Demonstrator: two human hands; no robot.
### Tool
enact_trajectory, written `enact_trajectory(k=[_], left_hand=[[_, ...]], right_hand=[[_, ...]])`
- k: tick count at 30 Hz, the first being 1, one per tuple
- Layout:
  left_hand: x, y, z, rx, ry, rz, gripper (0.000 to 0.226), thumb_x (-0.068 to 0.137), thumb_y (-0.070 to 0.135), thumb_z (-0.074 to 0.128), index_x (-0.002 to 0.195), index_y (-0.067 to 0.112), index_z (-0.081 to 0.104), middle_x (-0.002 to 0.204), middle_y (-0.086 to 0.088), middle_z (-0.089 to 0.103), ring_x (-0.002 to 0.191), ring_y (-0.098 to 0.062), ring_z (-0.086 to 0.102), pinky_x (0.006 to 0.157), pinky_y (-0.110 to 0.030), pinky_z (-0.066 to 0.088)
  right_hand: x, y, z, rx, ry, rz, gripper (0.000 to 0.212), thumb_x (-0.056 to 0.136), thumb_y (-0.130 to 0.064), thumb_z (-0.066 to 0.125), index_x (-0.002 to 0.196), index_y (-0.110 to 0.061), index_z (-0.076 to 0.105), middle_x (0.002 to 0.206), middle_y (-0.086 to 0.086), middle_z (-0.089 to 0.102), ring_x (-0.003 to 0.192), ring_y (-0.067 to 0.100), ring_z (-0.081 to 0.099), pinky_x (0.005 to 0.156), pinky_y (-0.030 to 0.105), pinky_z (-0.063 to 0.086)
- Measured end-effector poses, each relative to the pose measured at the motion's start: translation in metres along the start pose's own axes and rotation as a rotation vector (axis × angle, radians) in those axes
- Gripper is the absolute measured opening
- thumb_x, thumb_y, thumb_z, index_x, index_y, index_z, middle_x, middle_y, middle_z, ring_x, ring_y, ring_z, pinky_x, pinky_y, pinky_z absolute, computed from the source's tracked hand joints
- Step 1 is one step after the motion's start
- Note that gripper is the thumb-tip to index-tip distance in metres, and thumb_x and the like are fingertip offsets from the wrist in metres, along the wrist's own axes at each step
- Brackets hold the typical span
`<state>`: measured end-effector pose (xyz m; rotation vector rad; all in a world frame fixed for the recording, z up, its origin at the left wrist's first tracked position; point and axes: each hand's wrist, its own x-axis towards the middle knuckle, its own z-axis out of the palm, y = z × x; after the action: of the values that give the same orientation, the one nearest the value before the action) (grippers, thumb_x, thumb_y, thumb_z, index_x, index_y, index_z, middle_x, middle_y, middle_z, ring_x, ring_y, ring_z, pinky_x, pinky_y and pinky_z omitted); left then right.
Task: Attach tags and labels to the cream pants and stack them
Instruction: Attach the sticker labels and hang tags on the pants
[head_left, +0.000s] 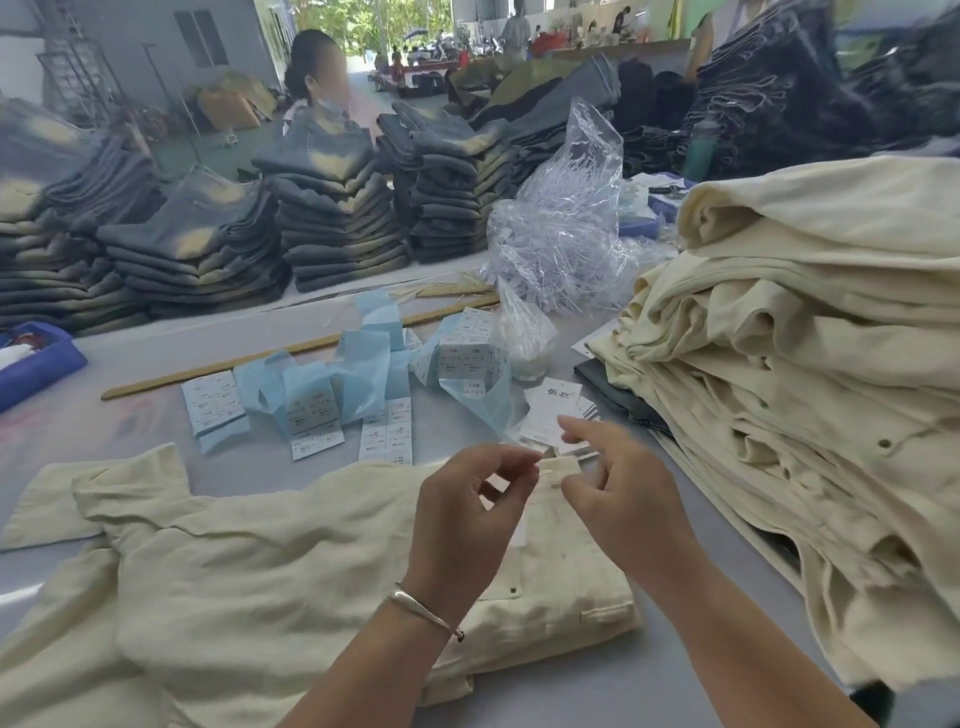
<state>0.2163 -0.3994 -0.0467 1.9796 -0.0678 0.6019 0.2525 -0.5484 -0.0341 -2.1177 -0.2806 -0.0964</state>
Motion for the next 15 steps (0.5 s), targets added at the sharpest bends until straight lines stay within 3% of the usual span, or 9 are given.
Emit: enact_trajectory(k=[4, 7, 10, 13, 15], left_hand=[[0.007, 0.005, 0.025, 0.026, -0.058, 0.034, 0.016, 0.08, 0.011, 0.073, 0.084, 0.027, 0.075, 0.083, 0.017, 0.072, 0.078, -0.007, 0.065, 0.063, -0.018, 0.047], [0.013, 0.004, 0.034, 0.021, -0.02, -0.016, 0.019, 0.08, 0.01, 0.074, 0.08, 0.03, 0.072, 0.079, 0.017, 0.071, 0.077, -0.007, 0.065, 0.062, -0.016, 0.045], [0.015, -0.001, 0.039, 0.05, 0.001, -0.025, 0.021, 0.077, 0.009, 0.078, 0.077, 0.028, 0.071, 0.079, 0.016, 0.068, 0.079, -0.008, 0.064, 0.061, -0.014, 0.042], [0.011, -0.011, 0.046, 0.021, 0.003, -0.08, 0.018, 0.077, 0.007, 0.077, 0.079, 0.024, 0.072, 0.078, 0.012, 0.069, 0.076, -0.005, 0.064, 0.06, -0.012, 0.042], [0.005, -0.022, 0.051, 0.025, -0.02, -0.149, 0.018, 0.079, 0.008, 0.076, 0.084, 0.025, 0.071, 0.078, 0.013, 0.07, 0.074, -0.003, 0.063, 0.06, -0.012, 0.043]], right_hand=[[0.005, 0.01, -0.012, 0.445, -0.17, 0.096, 0.052, 0.078, 0.013, 0.054, 0.118, -0.019, 0.064, 0.094, -0.005, 0.072, 0.048, 0.008, 0.052, 0.05, 0.024, 0.044], [0.008, 0.022, -0.013, 0.616, -0.231, 0.181, 0.027, 0.083, 0.011, 0.059, 0.1, -0.008, 0.068, 0.075, 0.008, 0.069, 0.05, 0.019, 0.055, 0.044, 0.026, 0.042], [0.011, 0.037, -0.014, 0.621, -0.225, 0.213, 0.002, 0.085, -0.004, 0.068, 0.084, -0.005, 0.07, 0.059, 0.009, 0.061, 0.047, 0.016, 0.051, 0.044, 0.022, 0.039], [0.016, 0.049, -0.019, 0.565, -0.161, 0.199, 0.011, 0.084, -0.008, 0.071, 0.074, -0.013, 0.072, 0.053, -0.001, 0.058, 0.046, 0.007, 0.048, 0.046, 0.015, 0.039], [0.024, 0.058, -0.028, 0.425, -0.039, 0.16, 0.014, 0.084, -0.009, 0.072, 0.07, -0.015, 0.071, 0.056, 0.006, 0.062, 0.052, 0.008, 0.052, 0.054, 0.02, 0.043]])
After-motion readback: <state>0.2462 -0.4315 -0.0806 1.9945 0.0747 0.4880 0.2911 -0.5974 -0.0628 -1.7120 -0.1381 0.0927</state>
